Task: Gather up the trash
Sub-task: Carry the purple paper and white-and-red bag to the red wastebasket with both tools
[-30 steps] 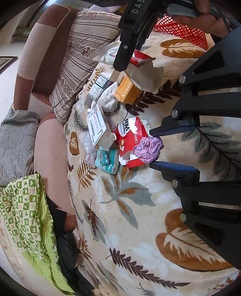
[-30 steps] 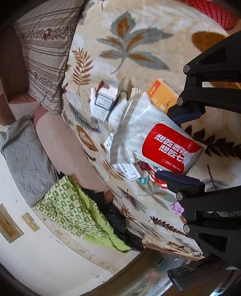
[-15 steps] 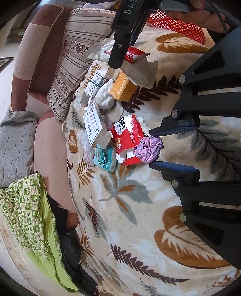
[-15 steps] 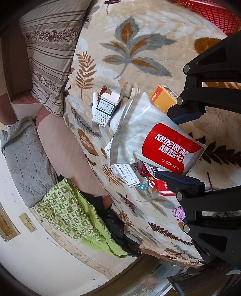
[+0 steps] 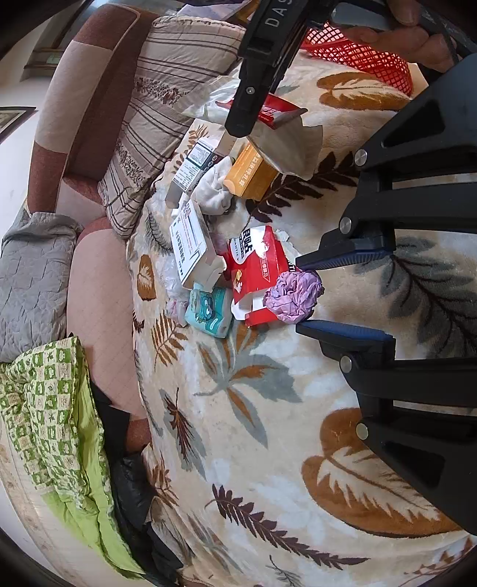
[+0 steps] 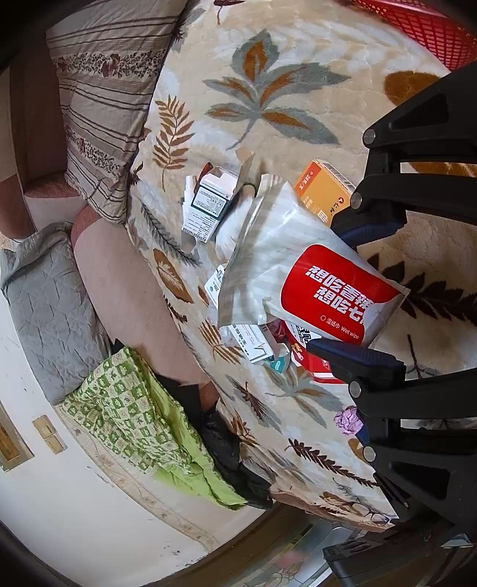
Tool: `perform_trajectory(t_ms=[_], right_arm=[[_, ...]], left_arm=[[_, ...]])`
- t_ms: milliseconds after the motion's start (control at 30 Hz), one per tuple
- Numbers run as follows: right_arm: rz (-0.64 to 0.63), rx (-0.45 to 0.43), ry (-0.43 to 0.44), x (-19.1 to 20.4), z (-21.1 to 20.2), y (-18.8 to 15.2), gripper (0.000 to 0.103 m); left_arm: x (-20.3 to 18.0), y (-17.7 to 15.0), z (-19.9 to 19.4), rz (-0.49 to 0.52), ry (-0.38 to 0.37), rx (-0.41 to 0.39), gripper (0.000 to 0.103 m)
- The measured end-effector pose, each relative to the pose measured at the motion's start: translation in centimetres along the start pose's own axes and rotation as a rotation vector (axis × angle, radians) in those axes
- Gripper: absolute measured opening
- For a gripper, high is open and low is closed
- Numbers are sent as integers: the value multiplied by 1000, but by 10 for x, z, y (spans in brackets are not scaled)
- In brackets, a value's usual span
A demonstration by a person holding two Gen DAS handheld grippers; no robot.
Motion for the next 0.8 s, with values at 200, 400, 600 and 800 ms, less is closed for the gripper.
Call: perform_trajectory(t_ms=[200, 400, 600, 800], right_arm=[[-6, 12, -10, 1, 3, -1, 52], [17, -4, -14, -3, -1, 1, 52], [49, -59, 4, -18, -48, 7, 52], [94, -111, -81, -76, -120, 0, 52]], left_arm=[[5, 1, 0, -23, -5, 3, 27], [6, 1, 1, -33, -20, 8, 27], [-4, 1, -1, -8, -83, 25, 27], [-57, -2, -17, 110, -192, 24, 27]])
Point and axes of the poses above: each gripper's, at about its wrist camera, not at the fingertips, and z roughly the way its jaws point, x to its left, y to its top, the point moved 6 cm from there along z, roughly the way its jaws point, and after that the axes turned 7 degrees about -z, right-handed, at the moved point
